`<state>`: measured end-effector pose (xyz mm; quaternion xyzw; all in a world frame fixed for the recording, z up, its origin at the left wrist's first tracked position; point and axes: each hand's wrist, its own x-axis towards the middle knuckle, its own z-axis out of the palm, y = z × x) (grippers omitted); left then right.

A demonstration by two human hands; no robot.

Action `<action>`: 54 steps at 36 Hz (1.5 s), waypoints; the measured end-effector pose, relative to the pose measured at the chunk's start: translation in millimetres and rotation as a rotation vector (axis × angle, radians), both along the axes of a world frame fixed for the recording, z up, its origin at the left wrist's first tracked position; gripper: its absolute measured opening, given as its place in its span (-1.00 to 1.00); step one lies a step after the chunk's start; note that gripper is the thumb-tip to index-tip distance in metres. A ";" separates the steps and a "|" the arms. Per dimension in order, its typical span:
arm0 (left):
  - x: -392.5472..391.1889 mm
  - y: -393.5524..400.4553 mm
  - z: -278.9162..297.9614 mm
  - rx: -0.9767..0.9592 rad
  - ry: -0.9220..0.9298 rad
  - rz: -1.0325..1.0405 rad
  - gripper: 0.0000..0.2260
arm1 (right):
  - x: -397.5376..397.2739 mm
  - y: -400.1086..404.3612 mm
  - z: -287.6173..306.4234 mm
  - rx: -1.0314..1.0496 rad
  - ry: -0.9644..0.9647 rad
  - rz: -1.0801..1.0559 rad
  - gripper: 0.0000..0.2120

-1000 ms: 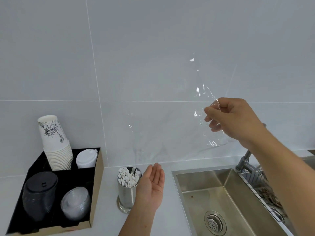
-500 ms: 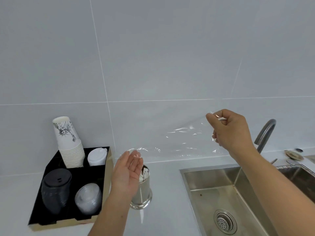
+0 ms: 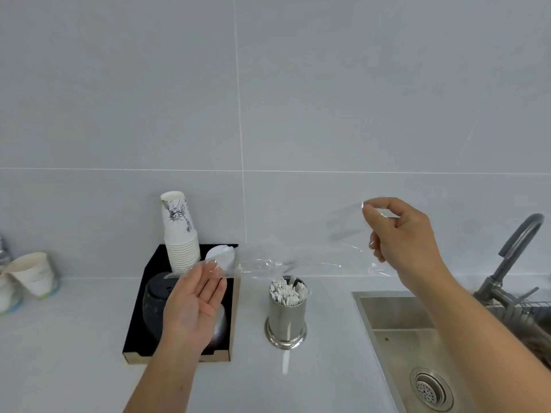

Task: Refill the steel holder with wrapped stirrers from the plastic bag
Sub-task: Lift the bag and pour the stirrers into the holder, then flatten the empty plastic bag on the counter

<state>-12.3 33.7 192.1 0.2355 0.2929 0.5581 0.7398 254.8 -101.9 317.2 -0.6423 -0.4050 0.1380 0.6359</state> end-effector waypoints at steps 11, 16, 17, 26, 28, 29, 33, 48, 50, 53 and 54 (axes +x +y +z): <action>-88.5 -3.7 -2.0 0.086 -0.003 0.049 -0.73 | -68.8 7.2 -9.6 -0.005 0.058 0.159 -0.76; -125.2 -14.9 -9.2 0.082 -0.008 0.024 -0.74 | -101.5 -3.6 -32.1 -0.038 0.100 0.189 -0.55; -132.9 -17.9 -12.7 0.079 -0.009 0.017 -0.73 | -108.5 -6.9 -39.2 -0.043 0.121 0.194 -0.53; -193.0 -56.6 -66.6 -0.079 0.104 -0.014 -0.74 | -153.8 -34.4 -110.8 -0.188 0.185 0.084 -0.57; -203.6 -65.3 -81.5 -0.144 0.118 -0.008 -0.73 | -160.7 -37.3 -126.0 -0.234 0.209 0.069 -0.65; -208.2 -69.3 -88.5 -0.179 0.126 -0.005 -0.73 | -164.3 -38.5 -133.5 -0.257 0.225 0.065 -0.71; -223.4 -85.1 -112.7 -0.301 0.149 -0.010 -0.79 | -178.5 -44.3 -165.0 -0.339 0.319 0.056 -0.89; -265.9 -129.5 -187.4 -0.630 0.445 -0.002 -0.93 | -203.9 -79.5 -275.9 -0.642 0.570 0.049 -0.81; -266.9 -130.7 -192.3 -0.648 0.489 -0.002 -0.95 | -204.5 -81.0 -286.0 -0.657 0.605 0.043 -0.80; -269.1 -129.4 -199.8 -0.645 0.614 0.055 -0.88 | -205.1 -82.8 -298.2 -0.676 0.651 0.036 -0.79; -270.5 -128.2 -201.8 -0.632 0.682 0.088 -0.80 | -205.7 -82.9 -301.7 -0.683 0.663 0.036 -0.79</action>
